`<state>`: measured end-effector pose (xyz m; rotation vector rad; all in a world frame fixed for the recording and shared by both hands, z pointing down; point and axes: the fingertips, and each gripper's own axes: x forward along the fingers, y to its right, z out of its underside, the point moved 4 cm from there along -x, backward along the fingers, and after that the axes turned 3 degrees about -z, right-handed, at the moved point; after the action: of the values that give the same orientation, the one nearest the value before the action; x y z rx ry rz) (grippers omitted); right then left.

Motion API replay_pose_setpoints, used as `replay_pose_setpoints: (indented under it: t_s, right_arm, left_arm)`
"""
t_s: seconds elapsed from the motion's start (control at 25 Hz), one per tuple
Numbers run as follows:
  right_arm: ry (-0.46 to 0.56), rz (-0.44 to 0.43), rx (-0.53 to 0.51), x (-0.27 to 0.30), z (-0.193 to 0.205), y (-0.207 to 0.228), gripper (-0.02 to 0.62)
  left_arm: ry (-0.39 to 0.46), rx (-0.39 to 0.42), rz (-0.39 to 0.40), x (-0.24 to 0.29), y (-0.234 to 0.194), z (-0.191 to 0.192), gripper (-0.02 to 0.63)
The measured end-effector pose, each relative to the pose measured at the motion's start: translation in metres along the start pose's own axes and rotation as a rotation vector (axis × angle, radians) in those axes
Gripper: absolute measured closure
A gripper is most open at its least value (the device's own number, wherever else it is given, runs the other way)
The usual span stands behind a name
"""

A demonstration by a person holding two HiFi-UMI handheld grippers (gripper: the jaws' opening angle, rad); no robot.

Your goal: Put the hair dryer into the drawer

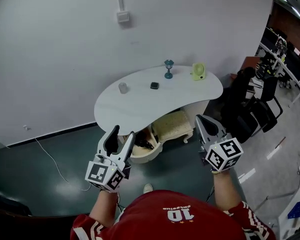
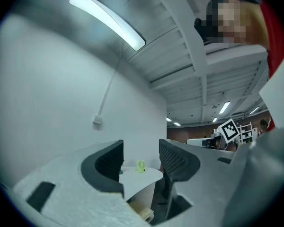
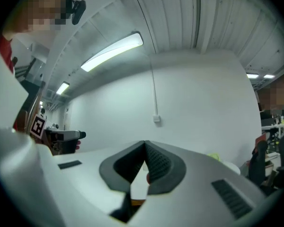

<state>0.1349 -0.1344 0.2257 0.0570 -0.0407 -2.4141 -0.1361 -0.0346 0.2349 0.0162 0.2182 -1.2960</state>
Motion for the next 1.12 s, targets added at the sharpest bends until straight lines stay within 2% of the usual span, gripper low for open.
replay_pose_setpoints:
  t_s: [0.08, 0.2, 0.4, 0.48, 0.68, 0.92, 1.12]
  right_arm:
    - [0.035, -0.003, -0.018, -0.006, -0.016, 0.002, 0.591]
    - [0.081, -0.005, 0.011, -0.012, -0.030, 0.003, 0.591]
    - [0.071, -0.012, 0.033, -0.014, -0.030, -0.003, 0.591]
    - [0.066, -0.010, 0.020, -0.015, -0.029, -0.009, 0.591]
    - [0.065, -0.023, 0.025, -0.015, -0.021, -0.019, 0.591]
    - [0.051, -0.018, 0.017, -0.015, -0.010, -0.019, 0.591]
    - [0.054, -0.029, 0.014, -0.004, -0.012, -0.022, 0.591]
  left_arm:
    - [0.013, 0.039, -0.027, -0.005, 0.006, -0.012, 0.388]
    - [0.013, 0.118, -0.073, -0.005, 0.013, -0.018, 0.422]
    - [0.002, 0.112, -0.097, -0.005, 0.032, -0.022, 0.460]
    - [0.009, 0.114, -0.101, -0.010, 0.036, -0.026, 0.507]
    - [-0.011, 0.157, -0.085, -0.012, 0.040, -0.026, 0.558]
    - [0.001, 0.137, -0.105, -0.016, 0.032, -0.023, 0.598]
    - [0.000, 0.086, -0.110, -0.011, 0.023, -0.019, 0.620]
